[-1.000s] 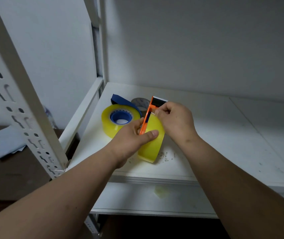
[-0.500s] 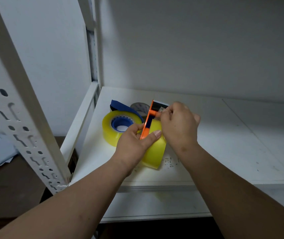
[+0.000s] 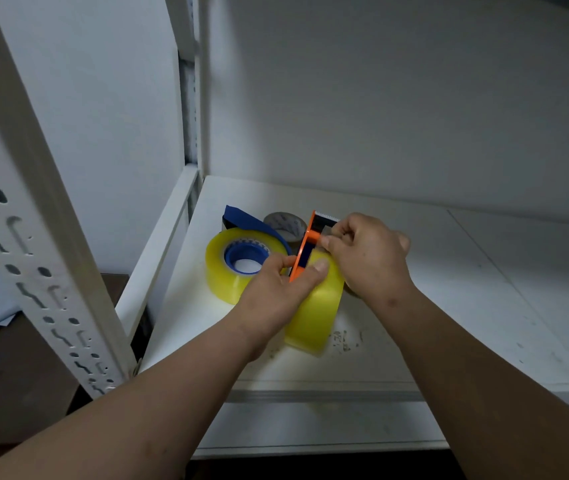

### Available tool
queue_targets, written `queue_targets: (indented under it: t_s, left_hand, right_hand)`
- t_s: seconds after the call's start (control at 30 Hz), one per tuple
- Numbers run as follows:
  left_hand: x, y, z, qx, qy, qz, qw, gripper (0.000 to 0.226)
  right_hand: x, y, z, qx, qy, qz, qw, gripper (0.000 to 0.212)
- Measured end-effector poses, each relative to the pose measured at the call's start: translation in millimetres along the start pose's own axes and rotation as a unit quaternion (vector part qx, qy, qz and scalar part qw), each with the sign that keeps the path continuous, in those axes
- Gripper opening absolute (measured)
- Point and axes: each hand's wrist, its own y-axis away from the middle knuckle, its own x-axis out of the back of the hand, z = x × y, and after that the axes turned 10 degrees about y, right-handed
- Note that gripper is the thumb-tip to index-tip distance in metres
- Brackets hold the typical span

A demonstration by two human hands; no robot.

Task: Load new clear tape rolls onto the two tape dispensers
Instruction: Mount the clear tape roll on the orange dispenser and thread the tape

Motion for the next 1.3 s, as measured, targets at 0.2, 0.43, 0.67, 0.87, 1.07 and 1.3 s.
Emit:
queue_targets:
  t_s: [0.2,0.43,0.67,0.87,1.07,1.3]
  left_hand:
    - [1,-1,4,-0.002,0.057,-0.075,0.996,0.038]
    - [0,-6,0,-0.051,0.035,-0.040,0.997,0.028]
    - [-1,-12,5,-0.035,0.041,-0.014,0.998,0.030]
    - [2,-11,3,-0.055,0.016,-0.005,0.998,0.026]
    - [-1,-10,1,-0.068,0.019,0.012,0.997,0.026]
    - [-5,-13,-1,-0.062,0.034,0.041,0.997,0.050]
  right_hand:
    - [-8,-9,-1,-0.035,-0.019,-0.001,0.999,0.022]
    - [-11,-13,2,-0.030,0.022,0.021,0.999,0.021]
    - [-3,-12,-4,0.017,0.097,0.071,0.993,0.018]
    - [-5,-11,-10,0.037,0.121,0.087,0.988,0.017]
    - [-5,-8,-11,0.049,0.138,0.098,0.984,0.018]
    - [1,-7,-10,0.075,0.161,0.092,0.980,0.019]
